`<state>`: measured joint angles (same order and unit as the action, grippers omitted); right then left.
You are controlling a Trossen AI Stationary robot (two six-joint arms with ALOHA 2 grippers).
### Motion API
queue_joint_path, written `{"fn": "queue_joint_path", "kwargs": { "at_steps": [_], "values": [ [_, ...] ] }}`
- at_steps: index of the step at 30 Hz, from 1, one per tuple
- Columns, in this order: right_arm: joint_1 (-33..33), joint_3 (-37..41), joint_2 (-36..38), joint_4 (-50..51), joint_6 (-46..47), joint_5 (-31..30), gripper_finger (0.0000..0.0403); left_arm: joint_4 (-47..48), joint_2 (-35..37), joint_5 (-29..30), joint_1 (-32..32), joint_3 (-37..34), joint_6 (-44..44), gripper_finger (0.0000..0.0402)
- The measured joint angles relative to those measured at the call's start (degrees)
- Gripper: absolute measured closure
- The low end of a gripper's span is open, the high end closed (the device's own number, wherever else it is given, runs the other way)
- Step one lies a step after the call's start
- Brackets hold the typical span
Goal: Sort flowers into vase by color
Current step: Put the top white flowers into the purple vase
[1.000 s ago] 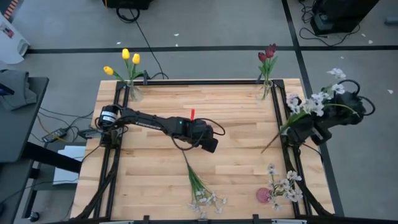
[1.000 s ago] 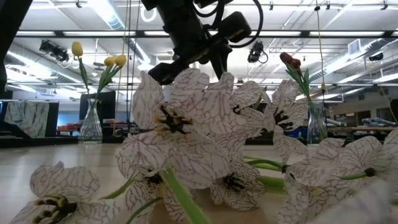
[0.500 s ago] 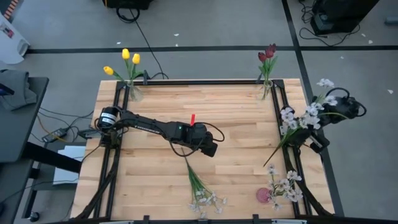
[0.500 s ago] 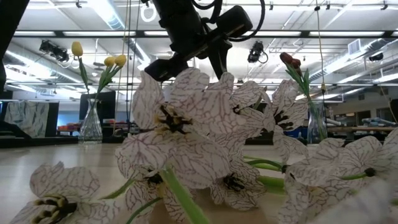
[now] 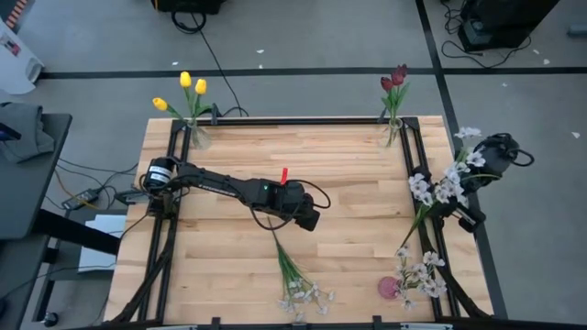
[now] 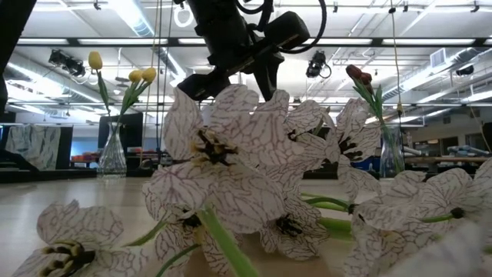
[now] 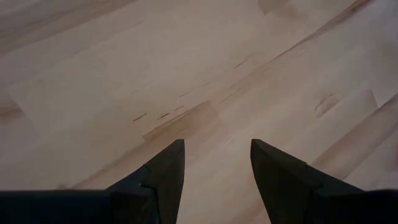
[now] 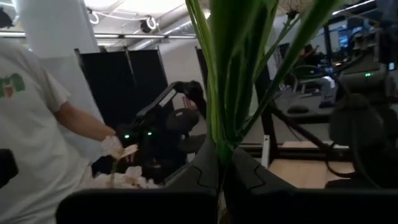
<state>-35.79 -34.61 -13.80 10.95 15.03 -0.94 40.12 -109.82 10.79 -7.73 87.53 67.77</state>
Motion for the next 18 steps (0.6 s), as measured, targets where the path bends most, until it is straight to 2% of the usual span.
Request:
{"fn": "queue_joint_path", "kwargs": {
  "at_steps": [18],
  "values": [
    [-12.6,2.7,0.0,0.6,3.9,-8.2,0.0391,0.0,0.0,0.0,0.0,0.0,0.0,0.0214]
  ]
}}
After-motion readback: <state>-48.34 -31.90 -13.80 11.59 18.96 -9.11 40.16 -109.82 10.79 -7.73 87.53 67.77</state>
